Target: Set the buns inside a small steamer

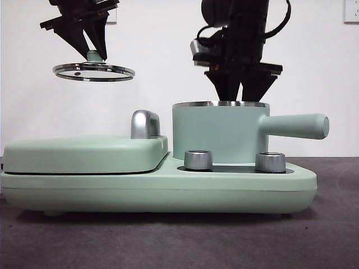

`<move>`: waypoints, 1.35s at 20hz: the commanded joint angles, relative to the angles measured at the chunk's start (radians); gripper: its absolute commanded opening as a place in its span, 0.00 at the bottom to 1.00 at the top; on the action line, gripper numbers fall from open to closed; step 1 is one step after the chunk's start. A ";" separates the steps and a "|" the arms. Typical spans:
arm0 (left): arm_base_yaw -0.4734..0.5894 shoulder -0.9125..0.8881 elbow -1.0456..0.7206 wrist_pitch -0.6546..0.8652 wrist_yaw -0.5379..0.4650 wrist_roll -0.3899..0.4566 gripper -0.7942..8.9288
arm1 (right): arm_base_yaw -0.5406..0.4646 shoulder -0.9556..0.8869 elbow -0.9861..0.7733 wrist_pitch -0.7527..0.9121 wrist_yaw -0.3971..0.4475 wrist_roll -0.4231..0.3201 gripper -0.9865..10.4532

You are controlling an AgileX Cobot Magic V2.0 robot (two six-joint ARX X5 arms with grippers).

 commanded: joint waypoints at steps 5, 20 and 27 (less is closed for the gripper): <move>-0.003 -0.006 0.040 0.019 0.005 -0.008 0.17 | 0.003 0.044 0.025 -0.001 -0.005 -0.017 0.32; -0.003 -0.006 0.040 0.022 0.005 -0.016 0.17 | 0.003 0.030 0.334 -0.193 0.047 -0.002 0.42; -0.019 -0.006 0.040 0.022 0.005 -0.015 0.17 | 0.014 -0.315 0.145 -0.198 0.023 0.016 0.42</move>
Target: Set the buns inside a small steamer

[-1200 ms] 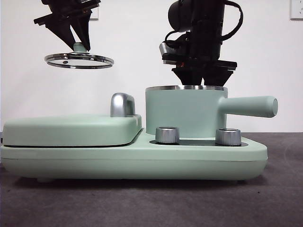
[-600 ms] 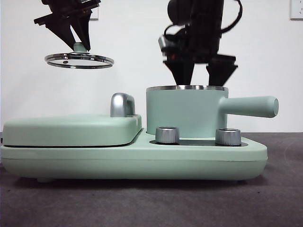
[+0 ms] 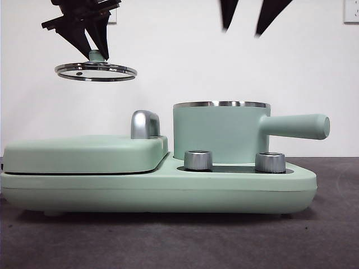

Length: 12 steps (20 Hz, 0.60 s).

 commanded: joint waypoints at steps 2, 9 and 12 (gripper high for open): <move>-0.023 -0.006 0.040 0.019 0.005 -0.004 0.17 | 0.015 -0.244 -0.187 -0.079 -0.003 0.019 0.42; -0.116 -0.006 0.040 0.019 0.005 -0.003 0.17 | 0.022 -0.817 -0.645 -0.072 -0.010 0.030 0.42; -0.171 -0.006 0.040 0.019 0.005 -0.004 0.17 | 0.022 -1.060 -0.827 0.065 -0.069 0.066 0.42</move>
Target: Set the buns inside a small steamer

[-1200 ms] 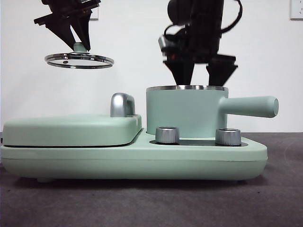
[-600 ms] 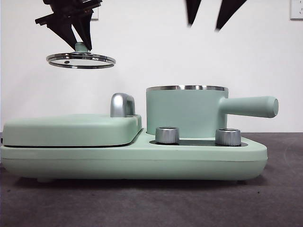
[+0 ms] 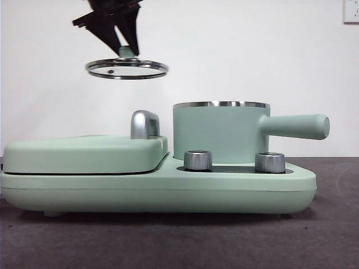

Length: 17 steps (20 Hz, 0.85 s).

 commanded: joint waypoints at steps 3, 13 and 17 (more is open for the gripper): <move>-0.085 -0.006 0.040 0.018 0.005 -0.003 0.17 | 0.006 -0.310 -0.208 0.148 -0.069 0.069 0.42; -0.274 -0.006 0.040 0.019 0.005 -0.003 0.17 | 0.005 -0.546 -0.371 0.183 -0.118 0.121 0.42; -0.320 -0.003 0.040 0.021 0.005 0.000 0.17 | 0.005 -0.546 -0.371 0.190 -0.119 0.123 0.42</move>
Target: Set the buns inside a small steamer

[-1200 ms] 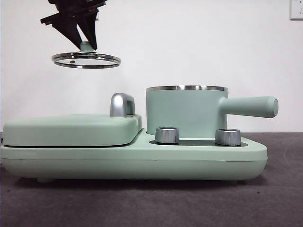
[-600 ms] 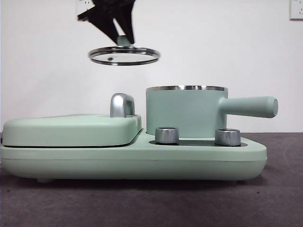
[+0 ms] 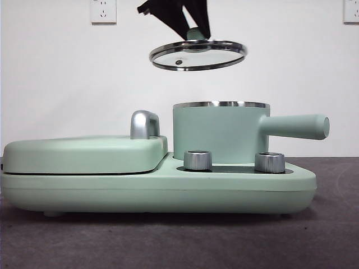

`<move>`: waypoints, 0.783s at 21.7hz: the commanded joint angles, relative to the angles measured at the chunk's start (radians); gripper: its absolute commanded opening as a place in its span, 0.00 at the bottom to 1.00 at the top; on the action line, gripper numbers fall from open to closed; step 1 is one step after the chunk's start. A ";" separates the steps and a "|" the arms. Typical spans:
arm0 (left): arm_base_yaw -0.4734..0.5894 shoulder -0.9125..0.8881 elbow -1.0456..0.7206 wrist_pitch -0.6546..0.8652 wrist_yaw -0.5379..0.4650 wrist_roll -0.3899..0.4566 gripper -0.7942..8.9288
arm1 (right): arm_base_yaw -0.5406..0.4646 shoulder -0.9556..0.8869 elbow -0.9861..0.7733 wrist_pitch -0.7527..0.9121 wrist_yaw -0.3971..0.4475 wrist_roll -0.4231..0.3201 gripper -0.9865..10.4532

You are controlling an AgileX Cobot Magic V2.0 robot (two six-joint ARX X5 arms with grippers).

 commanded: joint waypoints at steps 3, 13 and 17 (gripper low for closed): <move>-0.032 0.003 0.040 0.045 0.005 0.000 0.17 | 0.005 0.002 0.006 0.013 -0.008 0.012 0.42; -0.044 0.093 0.040 0.060 0.005 0.000 0.10 | 0.005 0.002 0.006 0.013 -0.005 0.011 0.42; -0.048 0.121 0.040 0.064 0.005 0.004 0.10 | 0.005 0.002 0.006 0.013 0.002 0.011 0.42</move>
